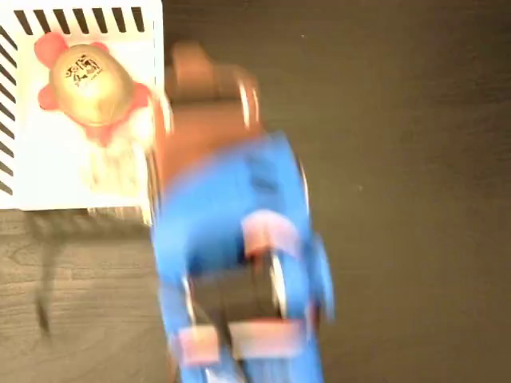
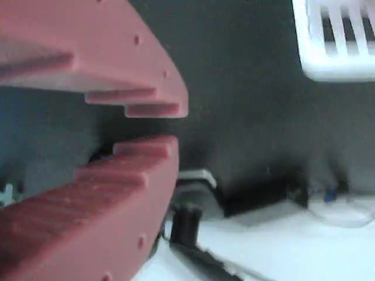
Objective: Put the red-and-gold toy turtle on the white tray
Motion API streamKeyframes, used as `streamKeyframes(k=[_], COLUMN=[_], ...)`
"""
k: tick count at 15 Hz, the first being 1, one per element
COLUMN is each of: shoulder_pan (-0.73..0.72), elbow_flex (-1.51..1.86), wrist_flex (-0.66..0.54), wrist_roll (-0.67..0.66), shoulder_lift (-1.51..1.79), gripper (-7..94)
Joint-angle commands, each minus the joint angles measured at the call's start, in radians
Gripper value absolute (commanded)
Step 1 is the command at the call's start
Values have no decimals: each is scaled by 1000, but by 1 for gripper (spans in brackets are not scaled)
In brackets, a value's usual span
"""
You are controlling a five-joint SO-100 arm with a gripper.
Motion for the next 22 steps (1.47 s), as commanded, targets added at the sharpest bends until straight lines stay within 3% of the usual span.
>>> streamKeyframes(k=[1,7,14,22], shoulder_pan=[-6,20,2,23], elbow_flex=[299,712,769,769], wrist_flex=[-34,87,235,235], wrist_roll=[15,17,-63,-43], shoulder_lift=[275,641,752,752], gripper=[0,0,0,0])
